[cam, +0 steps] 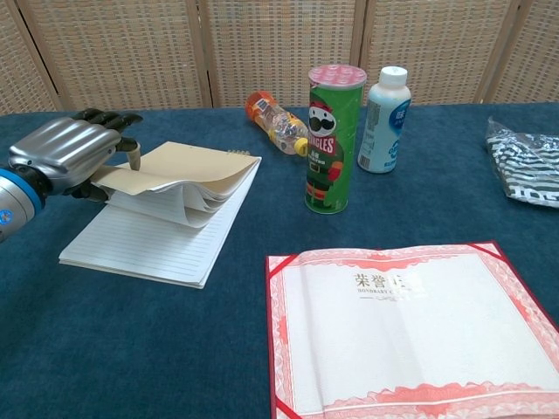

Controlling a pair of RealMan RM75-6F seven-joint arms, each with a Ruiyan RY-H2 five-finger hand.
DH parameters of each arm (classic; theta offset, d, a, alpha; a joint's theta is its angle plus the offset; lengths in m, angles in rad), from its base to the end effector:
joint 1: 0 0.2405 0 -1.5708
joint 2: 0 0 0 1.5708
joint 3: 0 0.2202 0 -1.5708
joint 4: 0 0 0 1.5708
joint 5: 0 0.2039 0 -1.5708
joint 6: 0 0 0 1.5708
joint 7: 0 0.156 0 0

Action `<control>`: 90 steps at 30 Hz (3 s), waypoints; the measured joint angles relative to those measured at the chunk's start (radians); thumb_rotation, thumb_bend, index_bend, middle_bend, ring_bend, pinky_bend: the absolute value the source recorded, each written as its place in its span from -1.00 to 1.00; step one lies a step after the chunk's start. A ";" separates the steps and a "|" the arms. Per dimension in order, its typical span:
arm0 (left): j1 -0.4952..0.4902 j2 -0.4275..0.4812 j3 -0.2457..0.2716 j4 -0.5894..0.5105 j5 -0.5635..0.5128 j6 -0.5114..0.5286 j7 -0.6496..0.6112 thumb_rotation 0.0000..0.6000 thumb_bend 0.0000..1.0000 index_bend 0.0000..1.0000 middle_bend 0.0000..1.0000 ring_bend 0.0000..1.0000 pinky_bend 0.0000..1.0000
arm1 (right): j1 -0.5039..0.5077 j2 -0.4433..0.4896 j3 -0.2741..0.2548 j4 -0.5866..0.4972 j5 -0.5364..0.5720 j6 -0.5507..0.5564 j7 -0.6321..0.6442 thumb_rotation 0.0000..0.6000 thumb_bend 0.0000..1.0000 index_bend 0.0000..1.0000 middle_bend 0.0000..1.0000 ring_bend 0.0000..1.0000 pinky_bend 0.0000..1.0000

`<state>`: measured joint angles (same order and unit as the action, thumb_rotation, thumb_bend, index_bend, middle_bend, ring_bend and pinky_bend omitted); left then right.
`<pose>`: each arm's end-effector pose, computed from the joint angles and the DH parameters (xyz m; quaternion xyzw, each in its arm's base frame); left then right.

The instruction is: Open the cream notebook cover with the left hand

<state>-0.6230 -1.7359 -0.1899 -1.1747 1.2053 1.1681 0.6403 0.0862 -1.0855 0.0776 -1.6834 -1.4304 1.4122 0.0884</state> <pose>-0.1686 0.3354 -0.0130 -0.7194 -0.2313 -0.3005 0.5820 -0.2765 -0.1944 0.1493 0.5566 -0.4525 0.4034 0.5680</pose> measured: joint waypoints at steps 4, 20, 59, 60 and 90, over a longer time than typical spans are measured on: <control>0.009 0.012 0.009 -0.021 -0.001 0.005 0.009 1.00 0.30 0.61 -1.00 -1.00 -1.00 | 0.000 0.001 0.000 -0.002 0.001 0.000 -0.001 1.00 -0.90 -0.94 -1.00 -1.00 -1.00; 0.071 0.083 0.074 -0.150 0.037 0.074 0.045 1.00 0.31 0.62 -1.00 -1.00 -1.00 | -0.001 0.000 0.000 -0.001 0.000 0.002 -0.002 1.00 -0.90 -0.94 -1.00 -1.00 -1.00; 0.258 0.279 0.261 -0.459 0.237 0.221 0.090 1.00 0.33 0.63 -1.00 -1.00 -1.00 | -0.004 0.000 0.001 -0.001 0.004 0.004 -0.008 1.00 -0.90 -0.94 -1.00 -1.00 -1.00; 0.261 0.282 0.263 -0.465 0.243 0.222 0.087 1.00 0.33 0.63 -1.00 -1.00 -1.00 | -0.004 0.000 0.001 -0.001 0.004 0.004 -0.008 1.00 -0.90 -0.94 -1.00 -1.00 -1.00; 0.377 0.335 0.362 -0.523 0.433 0.266 0.084 1.00 0.38 0.65 -1.00 -1.00 -1.00 | -0.004 0.000 0.002 -0.001 0.007 0.004 -0.010 1.00 -0.89 -0.94 -1.00 -1.00 -1.00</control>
<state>-0.2456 -1.4012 0.1722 -1.6981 1.6378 1.4338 0.7239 0.0818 -1.0854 0.0798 -1.6848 -1.4229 1.4160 0.0780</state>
